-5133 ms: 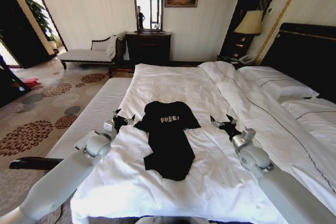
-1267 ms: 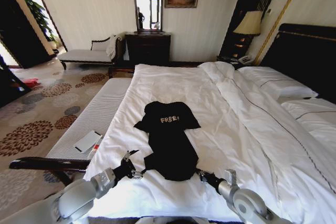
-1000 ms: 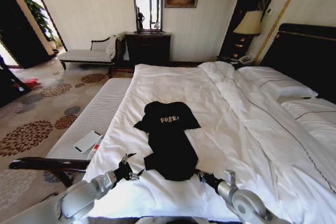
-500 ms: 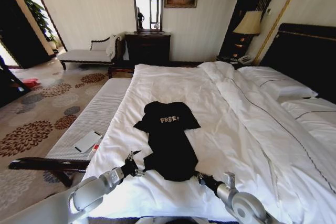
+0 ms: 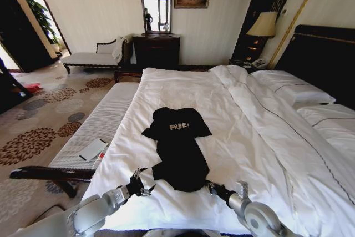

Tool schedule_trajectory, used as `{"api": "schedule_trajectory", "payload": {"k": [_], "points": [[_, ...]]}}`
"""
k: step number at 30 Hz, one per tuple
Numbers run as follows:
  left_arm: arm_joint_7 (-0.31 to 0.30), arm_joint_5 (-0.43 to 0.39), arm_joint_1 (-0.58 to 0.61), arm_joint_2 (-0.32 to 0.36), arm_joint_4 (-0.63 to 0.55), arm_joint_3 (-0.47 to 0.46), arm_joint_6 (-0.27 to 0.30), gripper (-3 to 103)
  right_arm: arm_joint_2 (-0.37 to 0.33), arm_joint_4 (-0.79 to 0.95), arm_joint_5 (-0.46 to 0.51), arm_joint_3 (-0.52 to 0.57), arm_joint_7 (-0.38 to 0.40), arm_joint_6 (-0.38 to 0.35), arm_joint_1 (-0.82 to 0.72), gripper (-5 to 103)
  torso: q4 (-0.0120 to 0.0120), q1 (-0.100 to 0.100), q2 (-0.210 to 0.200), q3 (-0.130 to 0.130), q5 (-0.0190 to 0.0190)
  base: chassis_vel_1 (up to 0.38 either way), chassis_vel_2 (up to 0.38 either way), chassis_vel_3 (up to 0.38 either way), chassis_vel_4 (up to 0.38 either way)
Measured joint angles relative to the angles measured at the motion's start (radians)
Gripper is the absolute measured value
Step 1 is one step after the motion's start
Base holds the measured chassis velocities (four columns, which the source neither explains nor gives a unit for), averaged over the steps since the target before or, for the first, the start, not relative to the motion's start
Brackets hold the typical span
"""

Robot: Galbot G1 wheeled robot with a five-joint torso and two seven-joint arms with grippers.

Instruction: Fold the clothes on the bed.

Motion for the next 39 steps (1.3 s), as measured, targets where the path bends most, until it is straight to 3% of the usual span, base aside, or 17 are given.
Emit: {"api": "schedule_trajectory", "payload": {"k": [2,3,5,9,17,18,21,26,28,30,34,35,39], "points": [[0.0,-0.008,-0.02,-0.01,0.011,0.016,0.001,88,0.001,-0.002,0.001,-0.002,0.0,0.0,0.003,0,-0.0002,0.0,0.0,0.0,-0.0002,0.0,0.0,0.0,0.0],[-0.002,-0.015,-0.056,-0.025,0.028,0.056,0.005,81,0.002,-0.006,0.003,-0.006,0.0,0.001,0.009,0,-0.0001,0.0,0.0,0.0,-0.0001,0.0,0.0,0.0,0.0],[-0.003,-0.017,-0.085,-0.033,0.039,0.097,0.009,78,0.002,-0.01,0.004,-0.012,0.002,0.001,0.016,0,0.0,0.0,0.0,0.0,-0.0002,0.0,0.0,0.0,0.0],[-0.003,-0.016,-0.109,-0.033,0.046,0.14,0.012,77,0.002,-0.016,0.005,-0.018,0.01,0.001,0.028,0,0.0002,0.0,0.0,0.0,0.0001,0.0,0.0,0.0,0.0],[-0.006,-0.02,-0.12,-0.034,0.054,0.148,0.012,74,-0.001,-0.026,0.012,-0.022,0.011,0.002,0.041,0,0.0002,0.0,0.0,0.0,0.0001,0.0,0.0,0.0,0.0],[-0.011,-0.025,-0.128,-0.034,0.057,0.152,0.012,65,-0.001,-0.029,0.015,-0.025,0.012,0.002,0.047,0,0.0002,0.0,0.0,0.0,0.0001,0.0,0.0,0.0,0.0],[-0.017,-0.027,-0.141,-0.036,0.06,0.161,0.012,59,-0.001,-0.03,0.016,-0.026,0.013,0.003,0.049,0,0.0002,0.0,0.0,0.0,0.0001,0.0,0.0,0.0,0.0],[-0.026,-0.028,-0.149,-0.043,0.062,0.173,0.01,32,-0.002,-0.028,0.017,-0.022,0.014,0.003,0.047,0,0.0002,0.0,0.0,0.0,0.0001,0.0,0.0,0.0,0.0],[-0.027,-0.027,-0.149,-0.044,0.062,0.174,0.01,32,-0.002,-0.027,0.017,-0.019,0.014,0.003,0.045,0,0.0002,0.0,0.0,0.0,0.0001,0.0,0.0,0.0,0.0],[-0.029,-0.027,-0.148,-0.046,0.062,0.175,0.009,22,-0.002,-0.025,0.017,-0.016,0.014,0.004,0.043,0,0.0001,0.0,0.0,0.0,0.0001,0.0,0.0,0.0,0.0],[-0.032,-0.026,-0.145,-0.048,0.063,0.177,0.009,11,-0.002,-0.022,0.018,-0.009,0.014,0.004,0.038,0,0.0002,0.0,0.0,0.0,0.0,0.0,0.0,0.0,0.0],[-0.034,-0.025,-0.143,-0.049,0.063,0.177,0.009,2,-0.001,-0.02,0.018,-0.005,0.014,0.004,0.033,0,0.0002,0.0,0.0,0.0,0.0,0.0,0.0,0.0,0.0],[-0.045,-0.029,-0.129,-0.054,0.058,0.162,0.008,0,0.001,-0.018,0.015,0.006,0.011,0.008,0.02,0,0.0001,0.0,0.0,0.0,-0.0001,0.0,0.0,0.0,0.0]]}}
